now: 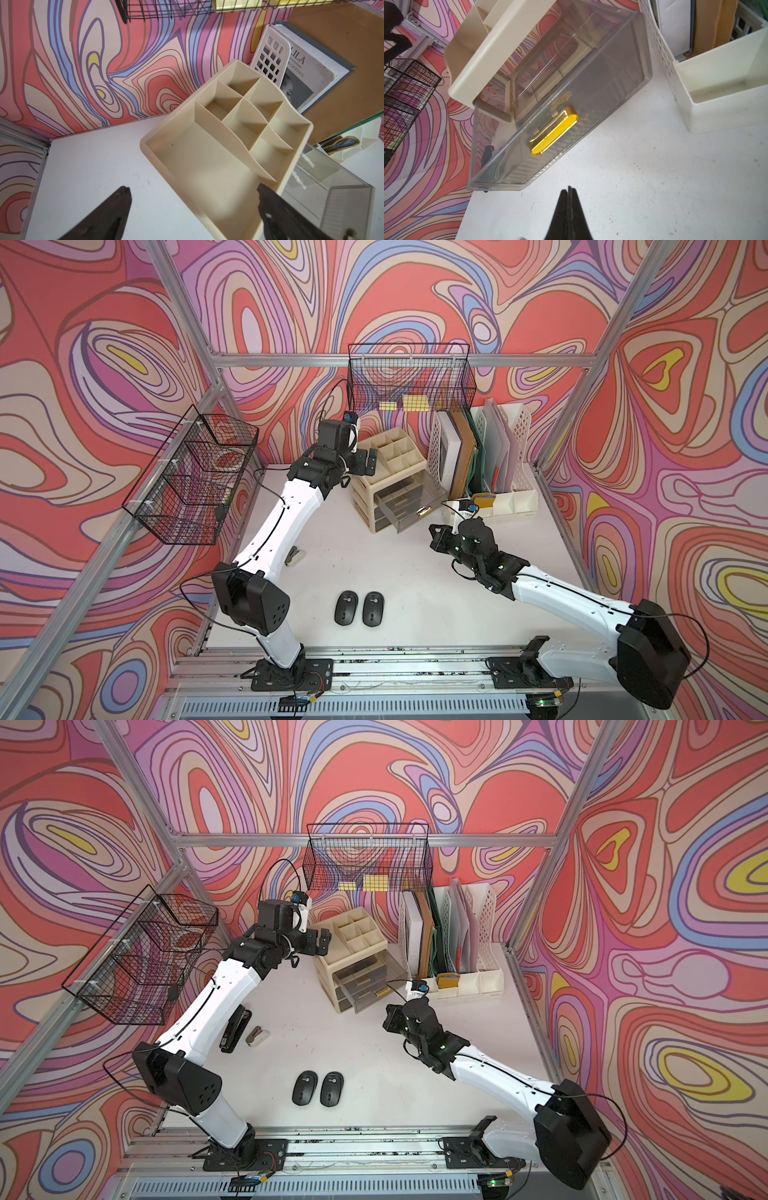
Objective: Take the mice out of the drawer
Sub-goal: Close the drawer in the storage box.
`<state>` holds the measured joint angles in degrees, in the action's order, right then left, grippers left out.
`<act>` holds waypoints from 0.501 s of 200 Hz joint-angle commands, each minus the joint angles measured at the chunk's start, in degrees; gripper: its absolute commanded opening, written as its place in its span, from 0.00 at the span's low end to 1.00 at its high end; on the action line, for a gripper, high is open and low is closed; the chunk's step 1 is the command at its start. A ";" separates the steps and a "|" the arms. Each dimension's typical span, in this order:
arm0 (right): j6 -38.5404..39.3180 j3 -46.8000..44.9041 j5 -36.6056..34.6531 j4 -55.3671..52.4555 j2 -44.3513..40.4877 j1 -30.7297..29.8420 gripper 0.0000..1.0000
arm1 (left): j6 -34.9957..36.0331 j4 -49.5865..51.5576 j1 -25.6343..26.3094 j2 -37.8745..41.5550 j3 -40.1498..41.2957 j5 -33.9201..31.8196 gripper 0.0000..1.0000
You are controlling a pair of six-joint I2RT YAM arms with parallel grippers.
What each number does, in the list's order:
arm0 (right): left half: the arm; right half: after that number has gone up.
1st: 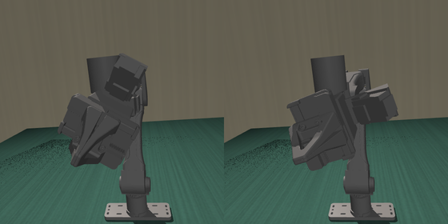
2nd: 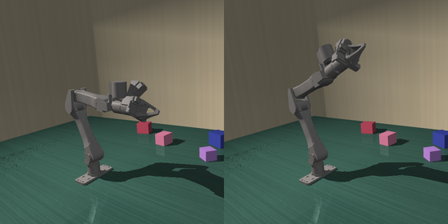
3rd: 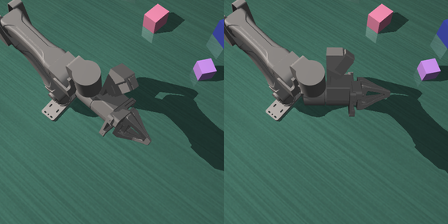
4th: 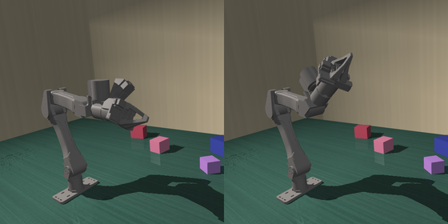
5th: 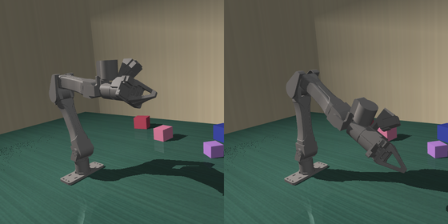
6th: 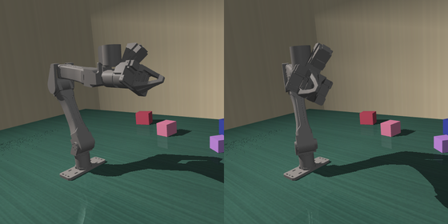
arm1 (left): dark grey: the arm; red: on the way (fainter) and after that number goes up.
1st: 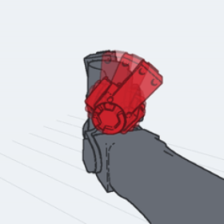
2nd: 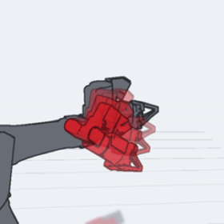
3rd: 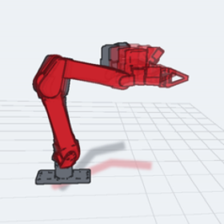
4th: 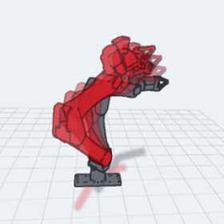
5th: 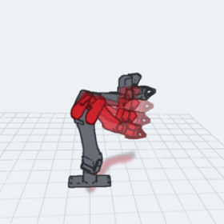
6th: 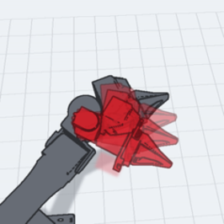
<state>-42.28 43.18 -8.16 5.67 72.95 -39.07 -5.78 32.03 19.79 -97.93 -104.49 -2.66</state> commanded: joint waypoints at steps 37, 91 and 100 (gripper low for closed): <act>2.44 6.37 0.37 2.50 6.37 1.08 0.00 | -0.28 -6.52 -1.03 -1.84 6.10 3.41 0.99; 3.10 11.22 3.54 3.47 12.33 3.30 0.00 | -0.05 -5.55 -1.00 -2.26 6.85 3.07 0.99; 3.08 12.23 4.22 3.62 13.30 3.63 0.00 | 0.07 -5.25 -1.01 -2.44 6.72 3.26 0.99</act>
<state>-40.32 52.31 -5.91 7.73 84.18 -36.32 -5.96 27.81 19.09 -99.94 -97.84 -0.19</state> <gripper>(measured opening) 0.050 0.994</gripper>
